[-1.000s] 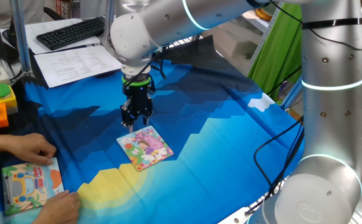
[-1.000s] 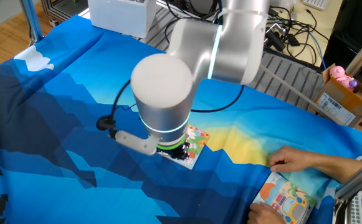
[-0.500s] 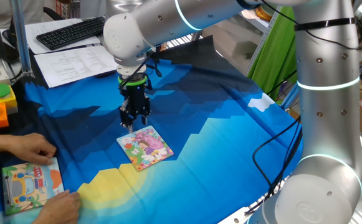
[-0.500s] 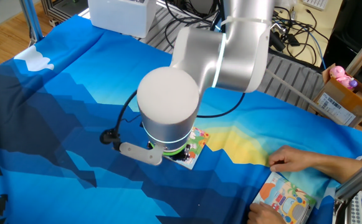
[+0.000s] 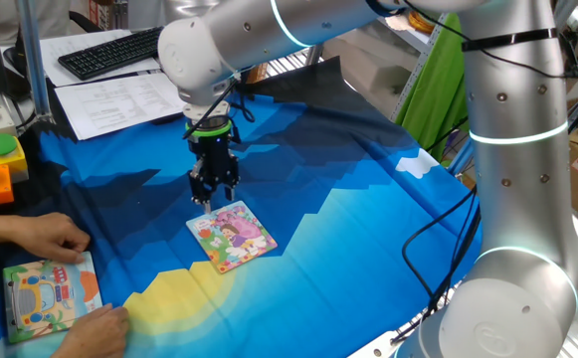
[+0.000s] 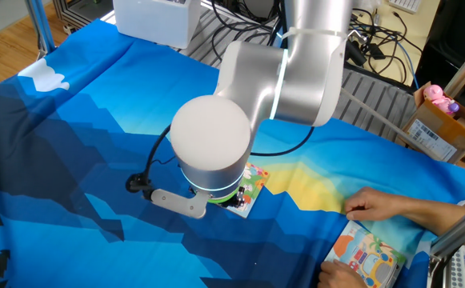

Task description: Assemble one piece of a puzzle

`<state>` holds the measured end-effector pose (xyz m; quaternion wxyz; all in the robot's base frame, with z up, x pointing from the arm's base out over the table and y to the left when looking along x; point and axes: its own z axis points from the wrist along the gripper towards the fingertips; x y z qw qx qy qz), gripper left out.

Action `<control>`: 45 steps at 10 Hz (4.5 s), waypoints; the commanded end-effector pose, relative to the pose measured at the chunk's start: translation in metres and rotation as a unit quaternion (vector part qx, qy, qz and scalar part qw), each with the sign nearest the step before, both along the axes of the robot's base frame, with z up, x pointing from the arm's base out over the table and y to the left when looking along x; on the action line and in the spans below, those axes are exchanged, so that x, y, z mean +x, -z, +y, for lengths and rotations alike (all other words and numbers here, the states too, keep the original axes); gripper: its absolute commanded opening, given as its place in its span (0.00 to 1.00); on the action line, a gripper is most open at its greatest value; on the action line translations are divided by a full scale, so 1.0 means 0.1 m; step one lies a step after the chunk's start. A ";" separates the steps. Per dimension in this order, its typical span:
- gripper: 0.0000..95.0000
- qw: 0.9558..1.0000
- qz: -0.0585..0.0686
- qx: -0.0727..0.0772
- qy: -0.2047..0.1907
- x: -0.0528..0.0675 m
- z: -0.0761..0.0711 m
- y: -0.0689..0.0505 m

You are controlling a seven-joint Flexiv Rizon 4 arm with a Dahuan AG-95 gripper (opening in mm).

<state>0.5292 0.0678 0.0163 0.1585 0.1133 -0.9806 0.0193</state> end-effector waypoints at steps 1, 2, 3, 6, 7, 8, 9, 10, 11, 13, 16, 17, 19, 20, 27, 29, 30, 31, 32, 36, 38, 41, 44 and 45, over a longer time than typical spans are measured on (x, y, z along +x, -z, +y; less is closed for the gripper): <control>0.60 1.000 0.000 0.001 0.000 0.00 0.00 0.00; 0.60 1.000 0.000 0.004 0.000 0.00 0.00 0.00; 0.60 1.000 -0.001 0.003 0.007 0.00 0.00 0.00; 0.60 1.000 -0.004 0.000 0.007 0.00 0.00 0.00; 0.60 1.000 -0.004 0.000 0.007 0.00 0.00 0.00; 0.60 1.000 -0.007 -0.003 0.012 0.00 0.00 0.00; 0.60 1.000 -0.006 -0.008 0.011 0.00 0.00 0.00; 0.60 1.000 -0.004 -0.009 0.006 0.00 0.00 0.00; 0.60 1.000 -0.003 -0.012 0.000 0.00 0.00 0.00; 0.60 1.000 -0.010 -0.010 -0.001 0.00 0.00 0.00; 0.60 1.000 -0.006 -0.009 -0.001 0.00 0.00 0.00; 0.60 1.000 -0.006 -0.010 -0.001 0.00 0.00 0.00; 0.60 1.000 -0.006 -0.010 -0.001 0.00 0.00 0.00; 0.60 1.000 -0.008 -0.009 -0.001 0.00 -0.01 0.01; 0.60 1.000 -0.007 -0.008 -0.001 -0.11 -0.11 0.07; 0.60 1.000 -0.007 -0.011 -0.001 -0.17 -0.10 0.06; 0.60 1.000 -0.007 -0.012 -0.001 -0.17 -0.11 0.06; 0.60 1.000 -0.006 -0.012 -0.001 -0.17 -0.11 0.05; 0.60 1.000 -0.006 -0.011 -0.001 -0.17 -0.11 0.06; 0.60 1.000 -0.009 -0.008 -0.001 -0.18 -0.08 0.10; 0.60 1.000 -0.009 -0.008 -0.001 -0.18 -0.08 0.11; 0.40 1.000 -0.009 -0.009 -0.001 -0.18 -0.07 0.12; 0.40 1.000 -0.008 -0.009 -0.001 -0.18 -0.07 0.12; 0.40 1.000 -0.009 -0.009 -0.001 -0.18 -0.07 0.12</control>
